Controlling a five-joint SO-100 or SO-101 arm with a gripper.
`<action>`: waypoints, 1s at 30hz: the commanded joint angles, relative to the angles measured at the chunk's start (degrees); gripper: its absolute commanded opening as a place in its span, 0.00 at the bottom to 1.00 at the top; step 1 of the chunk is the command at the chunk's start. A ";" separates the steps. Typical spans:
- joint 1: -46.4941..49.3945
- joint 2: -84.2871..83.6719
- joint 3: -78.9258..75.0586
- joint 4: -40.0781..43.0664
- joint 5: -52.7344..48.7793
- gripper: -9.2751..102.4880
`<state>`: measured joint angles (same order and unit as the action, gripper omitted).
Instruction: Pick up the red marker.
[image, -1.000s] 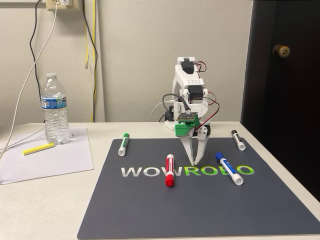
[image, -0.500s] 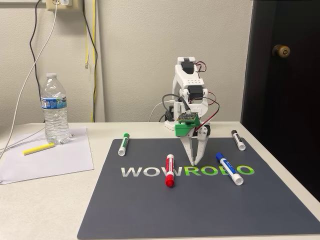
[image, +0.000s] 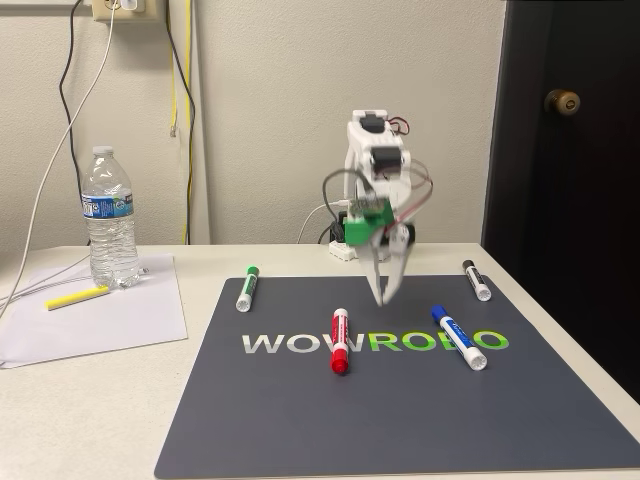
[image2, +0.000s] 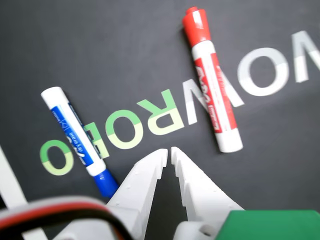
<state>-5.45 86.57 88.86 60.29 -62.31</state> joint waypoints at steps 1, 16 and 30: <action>1.41 7.21 -0.18 4.31 -1.67 0.08; 11.69 17.75 -0.18 9.14 -15.56 0.17; 15.73 5.01 -0.97 -6.24 -21.80 0.33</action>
<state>10.28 91.76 89.03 56.60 -83.14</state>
